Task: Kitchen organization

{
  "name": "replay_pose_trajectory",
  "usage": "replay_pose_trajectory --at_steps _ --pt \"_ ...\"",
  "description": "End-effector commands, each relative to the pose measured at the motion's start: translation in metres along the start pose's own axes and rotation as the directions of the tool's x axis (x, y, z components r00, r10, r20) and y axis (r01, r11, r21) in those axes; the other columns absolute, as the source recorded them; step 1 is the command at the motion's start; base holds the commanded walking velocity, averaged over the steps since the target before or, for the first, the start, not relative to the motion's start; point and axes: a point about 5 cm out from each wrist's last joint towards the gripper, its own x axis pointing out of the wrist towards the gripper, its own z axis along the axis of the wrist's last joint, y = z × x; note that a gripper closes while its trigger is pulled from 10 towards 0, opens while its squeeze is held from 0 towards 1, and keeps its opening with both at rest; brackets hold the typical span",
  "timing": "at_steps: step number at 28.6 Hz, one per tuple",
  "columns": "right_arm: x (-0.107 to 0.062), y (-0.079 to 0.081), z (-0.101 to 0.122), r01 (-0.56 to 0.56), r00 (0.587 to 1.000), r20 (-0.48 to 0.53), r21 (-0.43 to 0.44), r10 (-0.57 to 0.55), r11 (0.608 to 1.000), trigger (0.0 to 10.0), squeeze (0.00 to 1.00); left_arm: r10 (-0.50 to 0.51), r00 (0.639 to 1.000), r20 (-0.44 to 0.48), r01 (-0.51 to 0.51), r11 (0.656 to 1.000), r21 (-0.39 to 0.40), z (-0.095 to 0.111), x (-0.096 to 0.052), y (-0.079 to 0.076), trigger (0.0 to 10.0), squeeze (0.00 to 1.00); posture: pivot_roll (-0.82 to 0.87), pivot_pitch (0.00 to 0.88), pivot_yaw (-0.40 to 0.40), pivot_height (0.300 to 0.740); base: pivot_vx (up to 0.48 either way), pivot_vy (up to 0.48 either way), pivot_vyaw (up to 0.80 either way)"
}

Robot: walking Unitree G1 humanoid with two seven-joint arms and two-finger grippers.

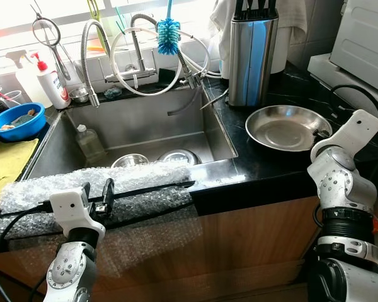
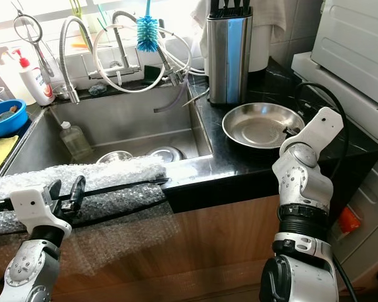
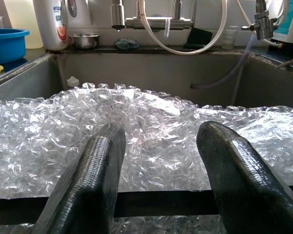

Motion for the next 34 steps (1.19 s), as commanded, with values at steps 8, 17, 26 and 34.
replay_pose_trajectory --at_steps 8,17,26,34 --pt "-0.002 0.009 -0.003 -0.036 0.999 -0.018 0.012 0.037 0.999 0.0 0.0 -0.013 0.999 -0.04 0.014 1.0 0.027 -0.005 0.001 0.001 10.0 0.0 -0.1 0.0 0.12 0.74 0.0 0.0 0.0" --pt "-0.019 0.045 -0.01 -0.308 0.949 -0.043 0.094 0.313 0.947 0.0 0.0 -0.012 0.999 -0.036 0.013 0.999 0.031 -0.004 0.002 0.001 10.0 0.0 -0.1 0.0 0.123 0.74 0.0 0.0 0.0" --pt "-0.034 0.066 0.006 -0.477 0.879 0.087 0.18 0.469 0.86 0.0 0.0 0.002 1.0 -0.003 -0.002 1.0 0.029 0.002 0.004 0.002 10.0 0.0 -0.09 0.0 0.123 0.74 0.0 0.0 0.0" --pt "-0.057 0.087 0.011 -0.675 0.728 0.199 0.046 0.656 0.736 10.0 0.0 0.004 1.0 0.002 -0.004 1.0 0.014 0.002 0.006 0.0 10.0 0.0 -0.09 0.0 0.126 0.74 0.0 0.0 0.0"
